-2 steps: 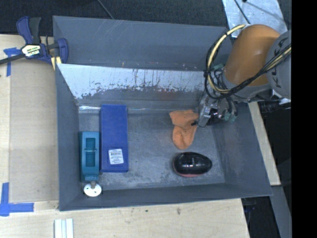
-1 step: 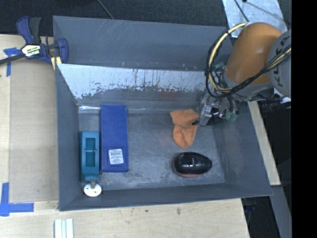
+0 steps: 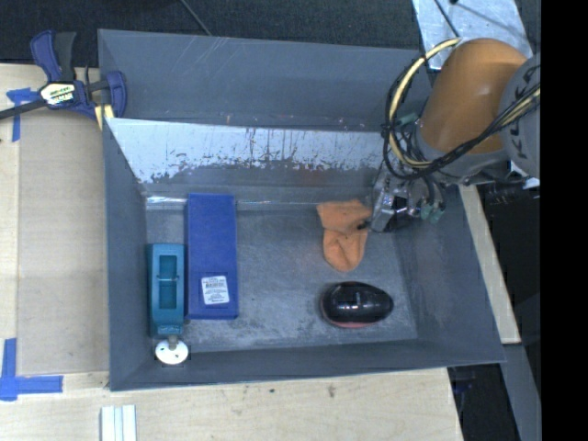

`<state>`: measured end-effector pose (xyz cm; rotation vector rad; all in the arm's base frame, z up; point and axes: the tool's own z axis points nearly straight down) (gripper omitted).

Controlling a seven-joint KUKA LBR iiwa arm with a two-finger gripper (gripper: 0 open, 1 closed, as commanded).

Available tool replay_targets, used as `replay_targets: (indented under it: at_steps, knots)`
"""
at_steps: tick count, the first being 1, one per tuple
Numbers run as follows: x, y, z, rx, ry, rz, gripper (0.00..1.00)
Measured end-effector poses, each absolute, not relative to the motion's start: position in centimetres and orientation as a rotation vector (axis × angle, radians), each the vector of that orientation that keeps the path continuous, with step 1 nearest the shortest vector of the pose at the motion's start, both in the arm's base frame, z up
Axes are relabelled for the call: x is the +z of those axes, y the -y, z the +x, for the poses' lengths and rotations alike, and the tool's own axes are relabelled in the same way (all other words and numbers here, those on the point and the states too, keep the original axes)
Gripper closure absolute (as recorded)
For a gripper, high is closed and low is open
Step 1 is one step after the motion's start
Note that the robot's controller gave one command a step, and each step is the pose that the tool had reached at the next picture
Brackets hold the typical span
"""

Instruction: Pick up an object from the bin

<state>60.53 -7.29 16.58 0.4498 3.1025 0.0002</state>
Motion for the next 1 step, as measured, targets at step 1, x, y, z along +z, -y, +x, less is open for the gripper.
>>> replay_targets:
  at_steps: [1]
  knots:
    - [16.86,7.31,60.57,0.000,-3.102,0.449,1.00]
